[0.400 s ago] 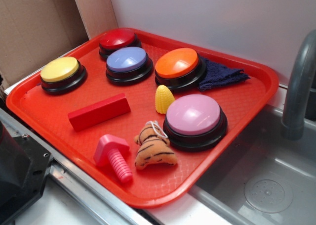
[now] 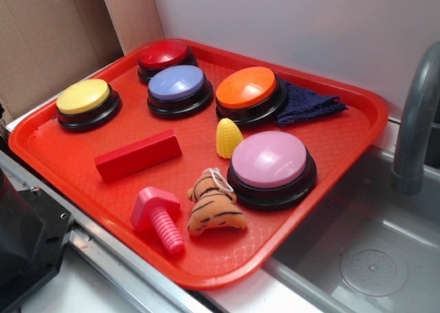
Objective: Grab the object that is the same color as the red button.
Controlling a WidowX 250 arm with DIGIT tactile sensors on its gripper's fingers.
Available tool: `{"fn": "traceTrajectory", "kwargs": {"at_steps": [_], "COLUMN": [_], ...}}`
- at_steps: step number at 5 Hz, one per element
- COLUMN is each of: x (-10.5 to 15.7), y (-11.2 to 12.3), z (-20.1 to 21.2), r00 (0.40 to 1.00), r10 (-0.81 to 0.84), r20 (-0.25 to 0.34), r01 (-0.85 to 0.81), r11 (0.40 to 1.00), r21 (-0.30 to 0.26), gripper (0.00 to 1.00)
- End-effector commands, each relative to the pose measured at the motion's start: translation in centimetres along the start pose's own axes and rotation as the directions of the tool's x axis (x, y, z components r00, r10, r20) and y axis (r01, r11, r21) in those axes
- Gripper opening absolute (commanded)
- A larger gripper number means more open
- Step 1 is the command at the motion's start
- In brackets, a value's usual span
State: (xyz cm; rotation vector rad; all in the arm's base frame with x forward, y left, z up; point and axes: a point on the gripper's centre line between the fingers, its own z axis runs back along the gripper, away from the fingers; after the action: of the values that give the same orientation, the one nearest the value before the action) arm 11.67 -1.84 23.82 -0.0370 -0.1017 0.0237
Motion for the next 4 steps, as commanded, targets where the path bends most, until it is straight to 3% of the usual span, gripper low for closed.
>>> {"fn": "traceTrajectory", "kwargs": {"at_steps": [1, 2, 3, 4], "x": [3.2, 4.0, 4.5, 4.5], "y": [0.0, 0.2, 0.4, 0.5], "z": [-3.2, -5.8, -8.7, -12.0], "r00": [0.938, 0.888, 0.824, 0.823], "r10": [-0.343, -0.461, -0.566, -0.567], "r20": [0.06, -0.003, 0.022, 0.028], "r01": [0.344, 0.461, 0.566, 0.567], "r11": [0.939, 0.888, 0.825, 0.824], "r21": [-0.005, 0.006, 0.017, 0.022], "gripper": [1.0, 1.0, 1.0, 1.0]}}
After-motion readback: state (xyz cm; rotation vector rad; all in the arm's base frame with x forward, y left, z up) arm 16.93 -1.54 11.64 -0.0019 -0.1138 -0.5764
